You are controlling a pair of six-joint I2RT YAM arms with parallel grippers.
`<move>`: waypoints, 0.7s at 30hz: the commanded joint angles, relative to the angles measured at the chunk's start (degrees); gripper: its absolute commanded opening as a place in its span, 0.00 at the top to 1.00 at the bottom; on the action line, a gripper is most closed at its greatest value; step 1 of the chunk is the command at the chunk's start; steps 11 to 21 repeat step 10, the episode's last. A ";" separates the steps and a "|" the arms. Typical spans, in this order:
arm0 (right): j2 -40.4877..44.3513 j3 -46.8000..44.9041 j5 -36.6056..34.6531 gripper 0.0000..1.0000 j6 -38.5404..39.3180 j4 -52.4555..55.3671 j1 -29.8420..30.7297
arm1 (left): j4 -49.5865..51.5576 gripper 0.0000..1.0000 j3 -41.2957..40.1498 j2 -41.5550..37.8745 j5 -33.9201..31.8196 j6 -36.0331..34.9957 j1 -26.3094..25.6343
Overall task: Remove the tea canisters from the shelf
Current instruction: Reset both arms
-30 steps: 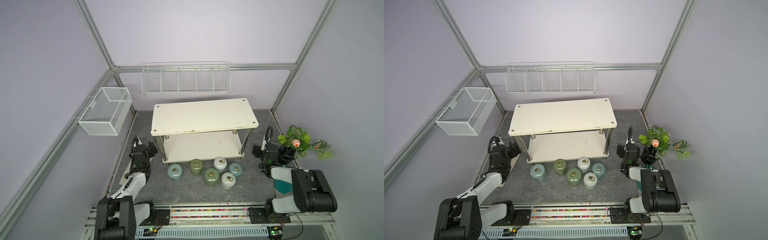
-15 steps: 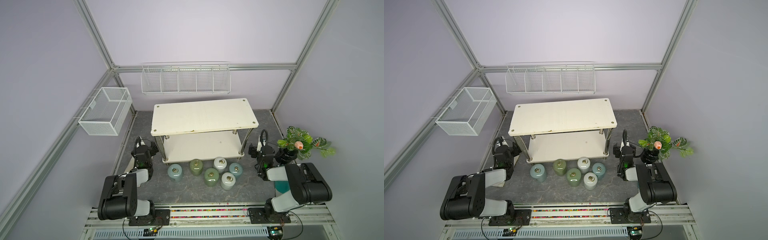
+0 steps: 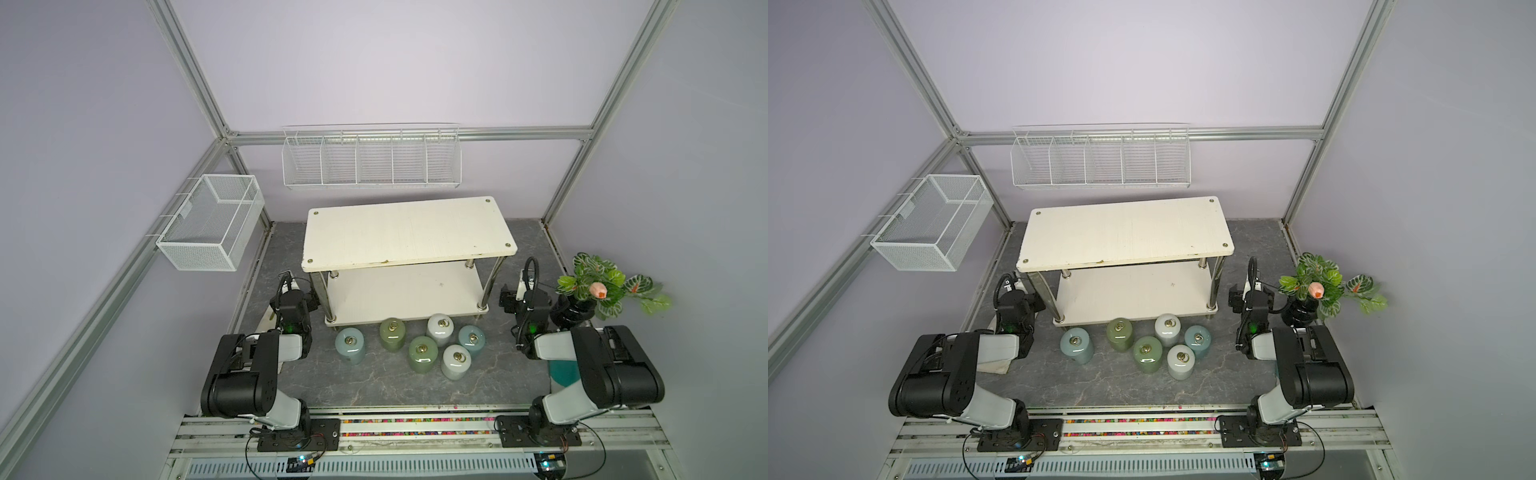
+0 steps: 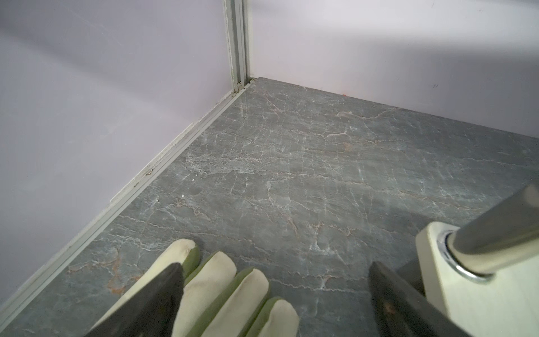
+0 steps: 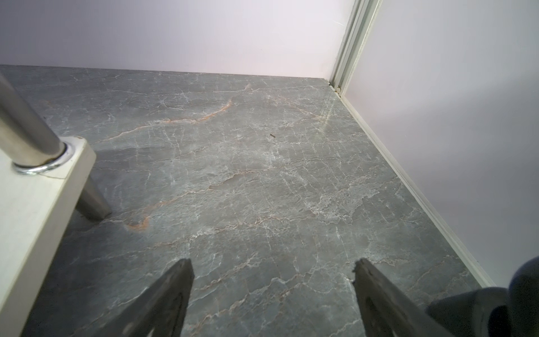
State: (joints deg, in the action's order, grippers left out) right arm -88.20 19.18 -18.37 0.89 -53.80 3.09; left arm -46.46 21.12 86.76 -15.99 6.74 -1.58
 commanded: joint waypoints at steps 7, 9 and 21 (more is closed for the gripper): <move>0.07 1.08 0.96 0.11 -0.39 0.62 -0.42 | 0.54 0.00 1.81 -0.83 -1.27 -1.21 -0.35; 0.26 1.21 1.06 0.11 -0.53 0.94 -0.50 | 0.66 0.00 1.85 -0.79 -1.41 -1.29 -0.43; 0.32 0.90 1.12 0.11 -0.55 0.35 -0.54 | 0.65 0.00 1.83 -0.81 -1.36 -1.29 -0.49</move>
